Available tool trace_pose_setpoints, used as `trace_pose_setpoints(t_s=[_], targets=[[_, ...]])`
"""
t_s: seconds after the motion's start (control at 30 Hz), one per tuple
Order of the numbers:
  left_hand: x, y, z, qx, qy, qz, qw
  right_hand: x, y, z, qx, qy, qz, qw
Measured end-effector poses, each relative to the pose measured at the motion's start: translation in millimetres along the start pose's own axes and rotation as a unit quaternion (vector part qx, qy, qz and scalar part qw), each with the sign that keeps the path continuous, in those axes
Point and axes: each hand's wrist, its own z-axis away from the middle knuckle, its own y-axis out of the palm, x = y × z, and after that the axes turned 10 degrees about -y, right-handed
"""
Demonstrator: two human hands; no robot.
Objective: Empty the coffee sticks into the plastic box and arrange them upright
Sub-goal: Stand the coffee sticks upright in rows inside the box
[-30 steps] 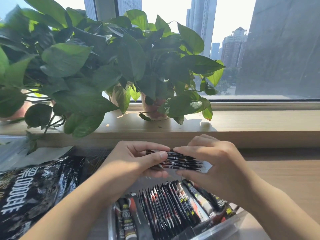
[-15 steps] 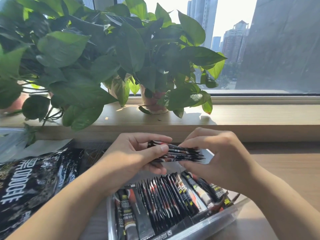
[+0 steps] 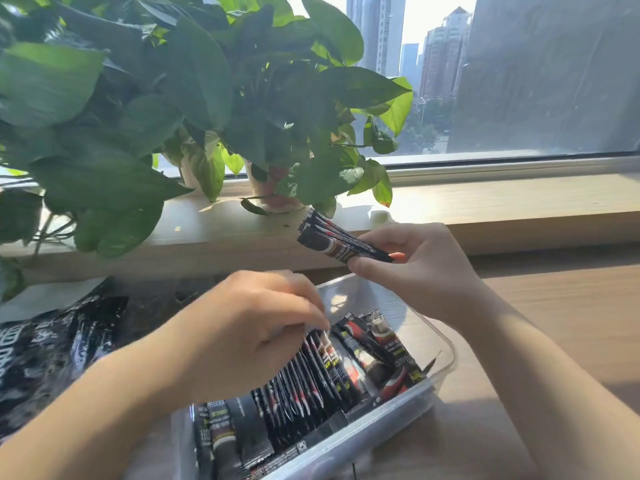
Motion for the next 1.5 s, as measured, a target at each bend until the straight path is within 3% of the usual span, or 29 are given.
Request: trace_pose_setpoints(t_s=[0.13,0.37,0.67,0.97,1.3,1.5], targets=[[7,21,-12,0.169,-0.011,-0.062,0.984,-5,-1,-2,-0.008,0.015,0.005,1.0],[16,35,-19,0.278,-0.029,-0.122,0.952,-9,2,0,-0.005,0.017,0.003,1.0],[17,28,-12,0.28,-0.016,-0.091,0.955,-13,9,3,0.009,0.02,0.005,1.0],[17,36,-19,0.234,-0.029,-0.078,0.969,-16,12,4,0.018,0.004,0.031,0.999],[19,41,-25,0.257,0.013,-0.115,0.959,-16,13,4,0.014,0.002,0.03,0.999],[19,44,-32,0.321,-0.031,-0.115,0.94,-15,13,4,0.017,0.001,0.032,0.999]])
